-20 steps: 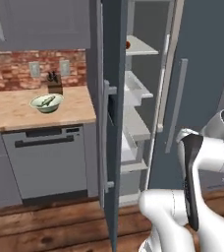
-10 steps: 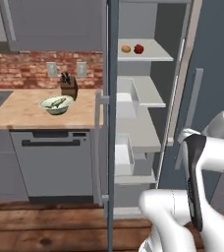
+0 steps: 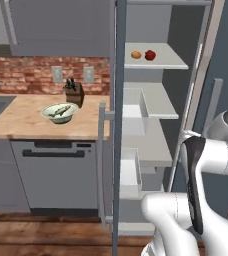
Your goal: Take the bell pepper, fish, and tangerine from the freezer and place them in the bowl on the counter.
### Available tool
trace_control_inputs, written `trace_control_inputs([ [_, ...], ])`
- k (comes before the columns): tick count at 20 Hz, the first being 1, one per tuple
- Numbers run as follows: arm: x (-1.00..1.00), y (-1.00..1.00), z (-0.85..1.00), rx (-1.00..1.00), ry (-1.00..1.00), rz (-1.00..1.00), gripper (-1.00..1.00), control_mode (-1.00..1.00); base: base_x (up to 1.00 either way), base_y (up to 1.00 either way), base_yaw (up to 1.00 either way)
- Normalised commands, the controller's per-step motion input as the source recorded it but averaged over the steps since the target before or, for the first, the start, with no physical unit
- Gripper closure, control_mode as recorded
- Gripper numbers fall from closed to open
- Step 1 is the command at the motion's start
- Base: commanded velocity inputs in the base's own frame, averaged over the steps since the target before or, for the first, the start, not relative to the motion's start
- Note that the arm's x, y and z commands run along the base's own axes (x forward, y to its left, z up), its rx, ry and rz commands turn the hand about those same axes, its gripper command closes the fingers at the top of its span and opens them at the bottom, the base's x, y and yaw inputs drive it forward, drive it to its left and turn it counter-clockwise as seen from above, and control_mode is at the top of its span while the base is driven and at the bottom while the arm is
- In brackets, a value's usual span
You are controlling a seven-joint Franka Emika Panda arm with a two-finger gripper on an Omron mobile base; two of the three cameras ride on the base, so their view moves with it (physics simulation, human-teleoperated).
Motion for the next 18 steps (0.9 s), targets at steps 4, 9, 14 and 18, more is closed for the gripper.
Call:
trace_control_inputs([
  [4, 0.0, 0.0, 0.0, 0.0, 0.0, 0.0, -1.0, 1.0, 0.66, -0.05, 0.03],
  [9, 0.0, 0.0, 0.0, 0.0, 0.0, 0.0, -1.0, 1.0, 0.53, -0.5, -0.01],
  [14, 0.0, 0.0, 0.0, 0.0, 0.0, 0.0, -1.0, 1.0, 0.06, -0.69, 0.01],
  [18, 0.0, 0.0, 0.0, 0.0, 0.0, 0.0, -1.0, 1.0, 0.13, -0.24, 0.07],
])
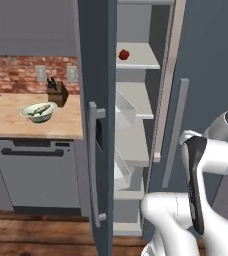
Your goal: Take the bell pepper, fish, and tangerine from the freezer and place them in the bowl on the counter.
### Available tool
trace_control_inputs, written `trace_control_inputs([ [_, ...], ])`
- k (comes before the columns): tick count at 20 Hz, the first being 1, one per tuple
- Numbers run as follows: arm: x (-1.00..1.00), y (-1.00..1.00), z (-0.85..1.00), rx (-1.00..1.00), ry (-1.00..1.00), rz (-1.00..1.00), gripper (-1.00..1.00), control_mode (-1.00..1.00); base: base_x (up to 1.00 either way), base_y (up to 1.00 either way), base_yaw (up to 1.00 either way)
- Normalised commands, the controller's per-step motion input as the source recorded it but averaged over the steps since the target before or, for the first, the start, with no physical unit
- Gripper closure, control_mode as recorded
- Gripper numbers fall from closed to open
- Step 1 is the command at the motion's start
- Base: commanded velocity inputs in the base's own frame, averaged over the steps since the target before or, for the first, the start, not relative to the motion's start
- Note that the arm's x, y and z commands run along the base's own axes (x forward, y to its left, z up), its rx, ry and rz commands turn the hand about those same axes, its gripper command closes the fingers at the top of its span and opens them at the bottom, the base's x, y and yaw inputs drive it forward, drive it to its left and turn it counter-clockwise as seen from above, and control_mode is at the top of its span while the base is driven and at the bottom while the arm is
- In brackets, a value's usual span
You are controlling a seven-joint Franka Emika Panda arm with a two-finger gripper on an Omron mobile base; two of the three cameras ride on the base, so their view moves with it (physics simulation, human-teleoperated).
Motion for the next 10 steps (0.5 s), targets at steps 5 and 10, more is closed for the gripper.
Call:
trace_control_inputs([
  [5, 0.0, 0.0, 0.0, 0.0, 0.0, 0.0, -1.0, 1.0, 0.2, 0.0, 0.1],
  [10, 0.0, 0.0, 0.0, 0.0, 0.0, 0.0, -1.0, 1.0, 0.35, 0.13, 0.12],
])
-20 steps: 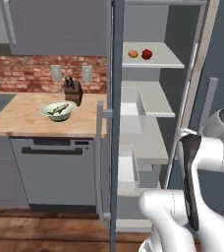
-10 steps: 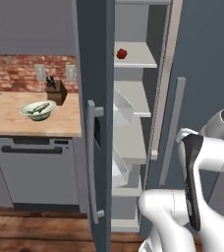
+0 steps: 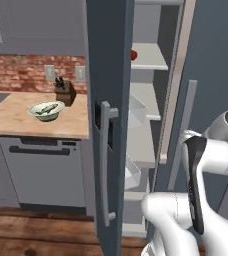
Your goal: Take the bell pepper, fish, and tangerine from the freezer and place them in the bowl on the counter.
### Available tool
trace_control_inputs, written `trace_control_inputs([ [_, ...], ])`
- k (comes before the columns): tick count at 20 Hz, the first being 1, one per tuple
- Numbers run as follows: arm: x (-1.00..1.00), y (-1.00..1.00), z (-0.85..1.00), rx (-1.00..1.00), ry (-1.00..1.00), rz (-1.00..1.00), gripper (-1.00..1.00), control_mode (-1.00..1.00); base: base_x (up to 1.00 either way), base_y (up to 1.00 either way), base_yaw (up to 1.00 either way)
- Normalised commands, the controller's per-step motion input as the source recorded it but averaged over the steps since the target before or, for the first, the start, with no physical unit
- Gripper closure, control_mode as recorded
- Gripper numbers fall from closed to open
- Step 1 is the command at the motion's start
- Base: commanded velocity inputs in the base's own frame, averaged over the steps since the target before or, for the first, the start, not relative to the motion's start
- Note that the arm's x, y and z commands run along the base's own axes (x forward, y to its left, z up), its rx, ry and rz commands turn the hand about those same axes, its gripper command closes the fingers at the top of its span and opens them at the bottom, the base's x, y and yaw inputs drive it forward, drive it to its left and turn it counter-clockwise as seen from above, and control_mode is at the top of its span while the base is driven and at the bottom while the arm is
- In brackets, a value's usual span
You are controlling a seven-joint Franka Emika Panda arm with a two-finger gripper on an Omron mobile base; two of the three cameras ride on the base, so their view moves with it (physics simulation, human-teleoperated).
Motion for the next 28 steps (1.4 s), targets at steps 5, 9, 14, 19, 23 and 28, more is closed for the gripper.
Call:
trace_control_inputs([
  [5, 0.0, 0.0, 0.0, 0.0, 0.0, 0.0, -1.0, 1.0, 0.95, 0.86, 0.19],
  [9, 0.0, 0.0, 0.0, 0.0, 0.0, 0.0, -1.0, 1.0, 0.57, 1.0, 0.24],
  [14, 0.0, 0.0, 0.0, 0.0, 0.0, 0.0, -1.0, 1.0, -0.02, 0.92, 0.31],
  [19, 0.0, 0.0, 0.0, 0.0, 0.0, 0.0, -1.0, 1.0, -0.93, -0.17, 0.08],
  [23, 0.0, 0.0, 0.0, 0.0, 0.0, 0.0, -1.0, 1.0, -0.52, -0.52, 0.0],
  [28, 0.0, 0.0, 0.0, 0.0, 0.0, 0.0, -1.0, 1.0, 0.16, -0.93, 0.0],
])
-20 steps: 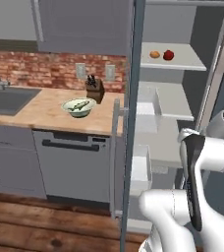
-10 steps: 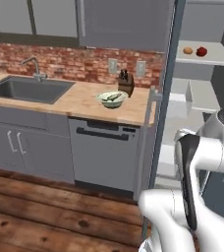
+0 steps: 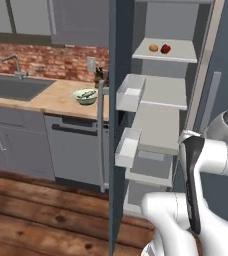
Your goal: Take the bell pepper, fish, and tangerine from the freezer and place them in the bowl on the counter.
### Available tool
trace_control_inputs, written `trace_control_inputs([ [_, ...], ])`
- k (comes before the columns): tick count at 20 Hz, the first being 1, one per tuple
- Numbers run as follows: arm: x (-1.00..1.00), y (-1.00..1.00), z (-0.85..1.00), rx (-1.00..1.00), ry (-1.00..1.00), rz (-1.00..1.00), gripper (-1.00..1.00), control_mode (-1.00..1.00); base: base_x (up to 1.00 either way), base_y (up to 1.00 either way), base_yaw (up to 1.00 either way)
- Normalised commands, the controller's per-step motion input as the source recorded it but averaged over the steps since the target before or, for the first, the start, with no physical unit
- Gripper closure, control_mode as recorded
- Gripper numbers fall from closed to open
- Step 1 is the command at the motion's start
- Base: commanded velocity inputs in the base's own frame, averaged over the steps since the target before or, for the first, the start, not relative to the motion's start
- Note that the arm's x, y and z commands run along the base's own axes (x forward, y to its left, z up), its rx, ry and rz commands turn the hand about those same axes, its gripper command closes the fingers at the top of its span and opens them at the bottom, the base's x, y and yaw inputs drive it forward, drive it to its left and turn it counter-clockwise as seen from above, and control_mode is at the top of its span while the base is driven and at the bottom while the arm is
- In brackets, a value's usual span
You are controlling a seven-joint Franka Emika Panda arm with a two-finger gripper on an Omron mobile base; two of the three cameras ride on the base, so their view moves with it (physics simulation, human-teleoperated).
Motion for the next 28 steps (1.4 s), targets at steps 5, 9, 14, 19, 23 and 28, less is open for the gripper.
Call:
trace_control_inputs([
  [5, 0.0, 0.0, 0.0, 0.0, 0.0, 0.0, -1.0, 1.0, 0.83, -0.83, 0.0],
  [9, 0.0, 0.0, 0.0, 0.0, 0.0, 0.0, -1.0, 1.0, 1.0, 0.02, -0.08],
  [14, 0.0, 0.0, 0.0, 0.0, 0.0, 0.0, -1.0, 1.0, 0.24, 0.81, 0.0],
  [19, 0.0, 0.0, 0.0, 0.0, 0.0, 0.0, -1.0, 1.0, 0.25, 0.6, 0.0],
  [23, 0.29, 0.07, 0.83, -0.04, -0.17, 0.02, -1.0, -1.0, 0.0, 0.0, 0.0],
  [28, 0.0, 0.62, 1.0, -0.22, -0.35, 0.17, -1.0, -1.0, 0.0, 0.0, 0.0],
])
